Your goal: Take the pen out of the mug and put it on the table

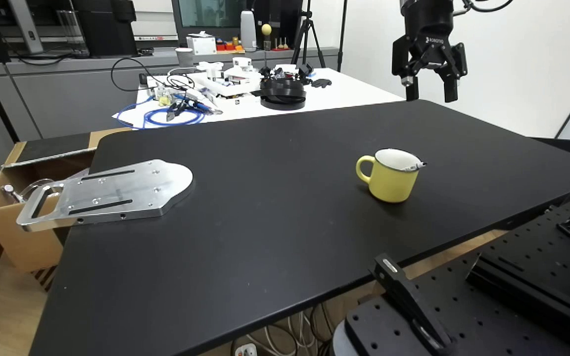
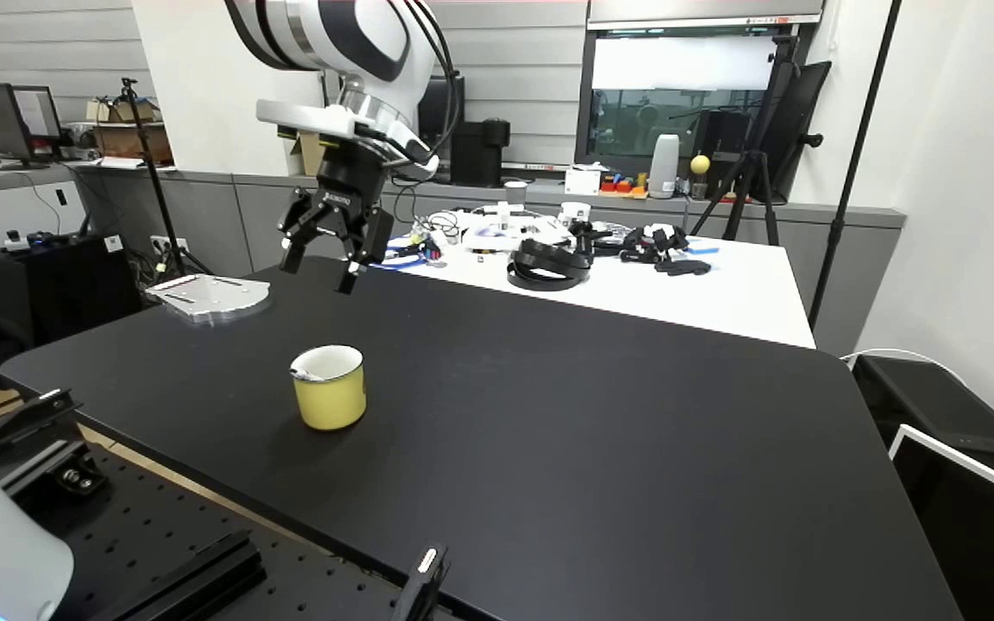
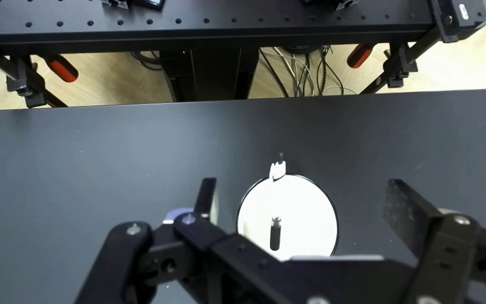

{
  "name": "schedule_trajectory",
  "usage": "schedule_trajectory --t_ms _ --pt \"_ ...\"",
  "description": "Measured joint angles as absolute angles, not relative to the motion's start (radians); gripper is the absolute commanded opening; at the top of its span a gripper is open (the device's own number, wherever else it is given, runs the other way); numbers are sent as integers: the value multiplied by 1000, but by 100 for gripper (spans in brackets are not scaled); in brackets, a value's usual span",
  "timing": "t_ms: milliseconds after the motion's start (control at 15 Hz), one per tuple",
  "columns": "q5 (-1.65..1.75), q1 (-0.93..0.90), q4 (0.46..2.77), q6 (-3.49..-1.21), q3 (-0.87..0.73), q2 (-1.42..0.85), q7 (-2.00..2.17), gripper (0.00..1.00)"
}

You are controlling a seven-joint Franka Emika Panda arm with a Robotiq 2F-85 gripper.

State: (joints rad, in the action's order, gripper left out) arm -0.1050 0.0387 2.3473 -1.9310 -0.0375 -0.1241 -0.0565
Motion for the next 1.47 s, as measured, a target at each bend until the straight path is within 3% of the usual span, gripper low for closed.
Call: schedule_trajectory --t_ms 667,1467 --pt "-105 46 2291 -1934 -33 -303 -58 100" --pt "-177 49 2326 -1999 -33 -351 -68 100"
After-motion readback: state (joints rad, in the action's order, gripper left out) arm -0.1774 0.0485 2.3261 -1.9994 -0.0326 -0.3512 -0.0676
